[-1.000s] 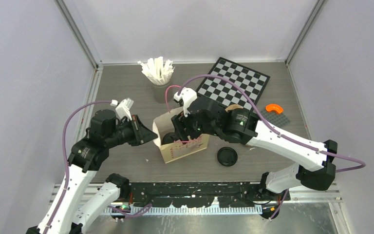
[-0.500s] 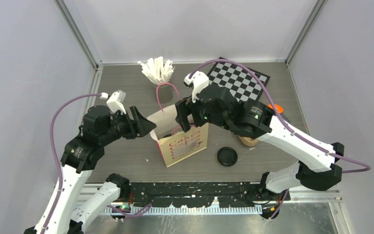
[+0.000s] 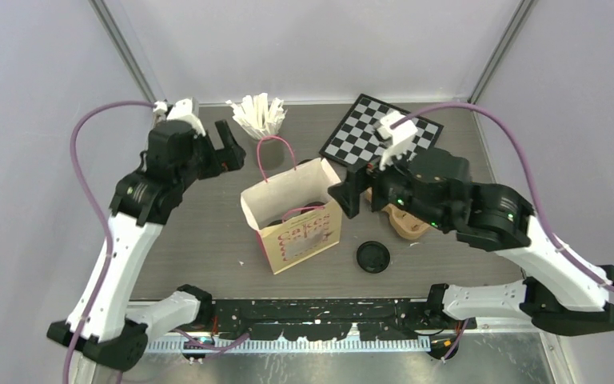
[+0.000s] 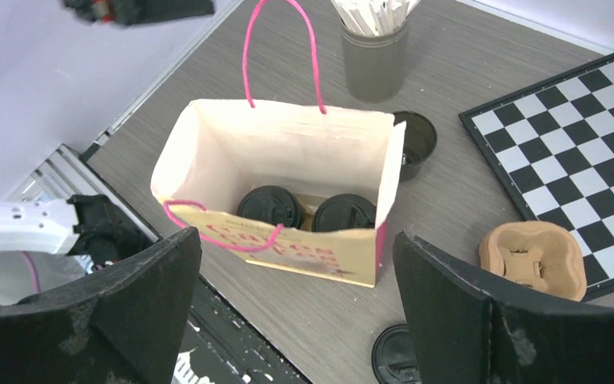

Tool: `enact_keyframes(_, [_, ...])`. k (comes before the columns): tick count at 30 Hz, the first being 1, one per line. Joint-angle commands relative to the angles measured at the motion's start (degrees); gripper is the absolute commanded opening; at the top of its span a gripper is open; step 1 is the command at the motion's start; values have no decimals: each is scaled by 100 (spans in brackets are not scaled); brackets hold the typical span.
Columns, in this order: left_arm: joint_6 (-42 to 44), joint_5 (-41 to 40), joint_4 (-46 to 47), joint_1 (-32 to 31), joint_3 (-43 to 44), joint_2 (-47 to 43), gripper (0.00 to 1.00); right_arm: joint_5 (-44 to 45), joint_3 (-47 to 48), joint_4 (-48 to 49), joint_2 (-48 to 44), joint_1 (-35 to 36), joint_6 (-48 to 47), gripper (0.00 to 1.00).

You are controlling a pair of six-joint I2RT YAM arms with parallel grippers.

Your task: Pack the takeout coffee

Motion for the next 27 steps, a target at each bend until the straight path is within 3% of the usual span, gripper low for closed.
enact_keyframes(1, [82, -581, 543, 405, 570, 751, 97, -192, -437, 178, -610, -20, 381, 92])
enact_keyframes(7, [-885, 143, 1627, 1310, 752, 1940, 79, -120, -613, -86, -1181, -22, 392, 92])
enact_keyframes(12, [-800, 251, 2587, 1420, 1001, 2864, 72, 313, -524, -394, -1173, -18, 214, 92])
enact_keyframes(17, [-806, 446, 3132, 1569, 1354, 3650, 59, 685, -217, -338, -885, -20, 304, 92])
enact_keyframes(27, [-744, 469, 3505, 1768, 1709, 4368, 41, 824, -56, -229, -431, -21, 236, 92])
